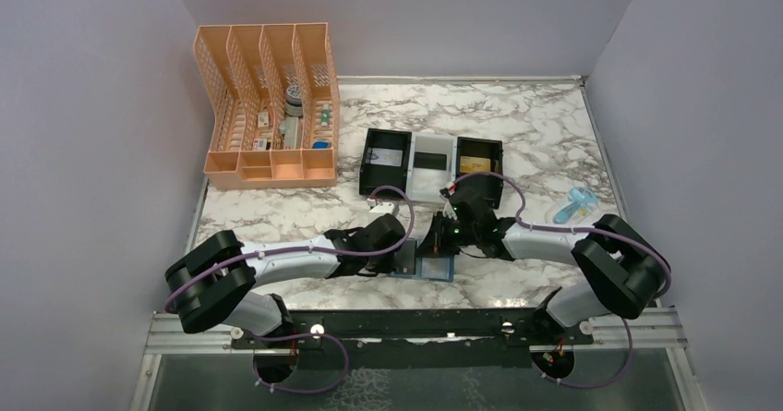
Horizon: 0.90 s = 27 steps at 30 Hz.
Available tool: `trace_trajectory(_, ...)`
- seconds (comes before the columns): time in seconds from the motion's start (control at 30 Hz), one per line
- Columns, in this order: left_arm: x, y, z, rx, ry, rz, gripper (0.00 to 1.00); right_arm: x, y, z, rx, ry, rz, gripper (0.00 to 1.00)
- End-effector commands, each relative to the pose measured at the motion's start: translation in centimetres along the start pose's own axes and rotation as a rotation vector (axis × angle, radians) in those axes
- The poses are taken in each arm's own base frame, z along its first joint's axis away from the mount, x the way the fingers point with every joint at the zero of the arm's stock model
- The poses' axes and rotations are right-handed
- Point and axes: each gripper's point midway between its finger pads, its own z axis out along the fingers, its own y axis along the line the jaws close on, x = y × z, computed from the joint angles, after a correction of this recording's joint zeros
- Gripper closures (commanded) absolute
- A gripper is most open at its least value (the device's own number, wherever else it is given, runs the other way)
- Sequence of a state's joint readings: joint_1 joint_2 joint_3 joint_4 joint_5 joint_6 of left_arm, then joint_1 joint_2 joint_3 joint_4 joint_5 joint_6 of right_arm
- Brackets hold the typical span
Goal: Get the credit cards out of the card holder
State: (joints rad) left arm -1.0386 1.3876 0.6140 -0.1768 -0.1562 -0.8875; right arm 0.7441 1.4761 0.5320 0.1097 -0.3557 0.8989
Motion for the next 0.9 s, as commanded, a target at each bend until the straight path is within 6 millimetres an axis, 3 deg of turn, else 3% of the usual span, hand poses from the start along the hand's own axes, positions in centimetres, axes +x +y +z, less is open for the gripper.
trace_trajectory(0.0,2.6,2.0,0.6,-0.062,0.074,0.003,1.0,0.8,0.4,-1.3,-0.034,0.049,-0.014,0.99)
trace_trajectory(0.27,2.3,1.9,0.4,-0.058,0.067,0.024,1.0,0.3,-1.4,-2.4,0.012,0.03,-0.003,0.99)
trace_trajectory(0.47,2.3,1.6,0.5,-0.048,0.074,0.033,1.0,0.8,-1.4,-1.5,-0.024,0.067,-0.029,0.8)
trace_trajectory(0.57,2.3,0.7,0.5,-0.016,0.083,0.015,1.0,0.4,-2.9,-1.1,0.066,0.066,-0.056,0.73)
trace_trajectory(0.87,3.3,0.1,0.6,0.026,0.117,-0.049,1.0,0.2,-4.9,0.0,0.283,0.049,-0.131,0.68)
